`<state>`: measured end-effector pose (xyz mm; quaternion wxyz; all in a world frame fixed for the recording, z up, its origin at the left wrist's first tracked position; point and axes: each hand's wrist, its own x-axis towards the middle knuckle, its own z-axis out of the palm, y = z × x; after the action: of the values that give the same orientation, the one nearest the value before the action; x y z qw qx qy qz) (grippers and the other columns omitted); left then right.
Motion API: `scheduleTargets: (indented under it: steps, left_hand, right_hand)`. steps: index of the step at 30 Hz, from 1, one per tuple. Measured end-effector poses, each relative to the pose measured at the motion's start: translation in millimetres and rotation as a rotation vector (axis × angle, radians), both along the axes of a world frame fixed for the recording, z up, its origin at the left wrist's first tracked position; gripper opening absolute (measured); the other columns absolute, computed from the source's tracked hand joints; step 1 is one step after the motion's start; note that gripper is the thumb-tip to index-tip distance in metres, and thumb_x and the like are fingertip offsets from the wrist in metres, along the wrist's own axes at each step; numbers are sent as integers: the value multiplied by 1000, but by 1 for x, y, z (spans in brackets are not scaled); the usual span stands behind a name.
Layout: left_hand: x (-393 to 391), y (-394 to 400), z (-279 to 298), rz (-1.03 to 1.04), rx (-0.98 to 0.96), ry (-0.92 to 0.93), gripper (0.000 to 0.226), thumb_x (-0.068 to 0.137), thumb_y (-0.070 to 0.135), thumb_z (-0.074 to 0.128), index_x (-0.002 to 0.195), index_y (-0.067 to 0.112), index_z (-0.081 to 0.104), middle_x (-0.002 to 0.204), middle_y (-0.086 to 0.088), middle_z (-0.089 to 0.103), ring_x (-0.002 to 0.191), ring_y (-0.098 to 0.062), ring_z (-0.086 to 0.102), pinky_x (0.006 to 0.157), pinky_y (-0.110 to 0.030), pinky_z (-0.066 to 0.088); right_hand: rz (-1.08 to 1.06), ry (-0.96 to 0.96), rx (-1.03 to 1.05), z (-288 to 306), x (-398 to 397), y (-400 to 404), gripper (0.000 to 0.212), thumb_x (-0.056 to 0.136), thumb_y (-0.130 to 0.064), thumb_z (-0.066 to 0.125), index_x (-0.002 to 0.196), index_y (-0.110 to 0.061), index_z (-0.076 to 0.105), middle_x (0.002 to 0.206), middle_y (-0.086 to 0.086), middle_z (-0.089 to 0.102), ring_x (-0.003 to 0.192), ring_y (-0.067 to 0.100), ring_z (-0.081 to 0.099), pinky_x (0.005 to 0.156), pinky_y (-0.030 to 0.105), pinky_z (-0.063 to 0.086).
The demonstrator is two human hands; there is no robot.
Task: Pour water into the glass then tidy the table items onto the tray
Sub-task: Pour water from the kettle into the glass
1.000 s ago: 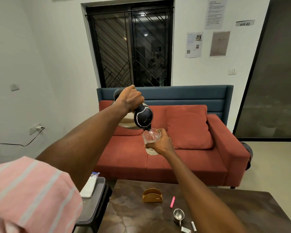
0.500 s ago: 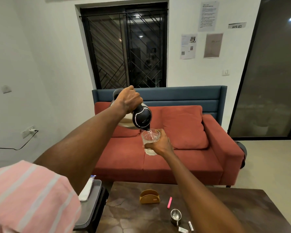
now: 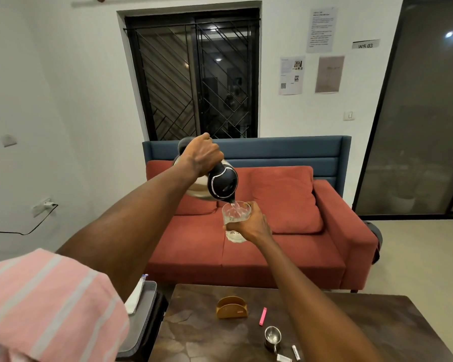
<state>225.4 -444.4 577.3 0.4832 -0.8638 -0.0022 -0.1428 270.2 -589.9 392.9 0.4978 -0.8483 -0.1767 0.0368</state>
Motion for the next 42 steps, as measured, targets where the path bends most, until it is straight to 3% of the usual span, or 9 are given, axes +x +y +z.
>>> scheduleTargets:
  steps: [17,31,42]
  left_hand:
    - [2,-5,0,-17,18,15,8,90,22,59,92,24,66,95,3,70,91,-18,64,87,-32,39]
    - [3,-6,0,-27,27,7,7,89,25,62,94,23,66,95,2,70,92,-18,63,89,-33,39]
    - [3,-5,2,-26,21,0,6,90,26,61,93,24,65,95,2,69,94,-18,63,89,-33,40]
  right_hand:
    - [-8,-13,-26,0,-6,-12,90,39,-53,86,117,-32,47,116,-6,64,104,24,62,84,38,52]
    - [-11,-8,-53,5,-9,-18,89,39,-59,83,117,-32,48,117,-6,63,105,24,61,79,34,46]
    - [-8,-3,-69,0,-11,-20,84,38,-60,83,111,-32,51,110,-6,65,102,24,62,82,37,50]
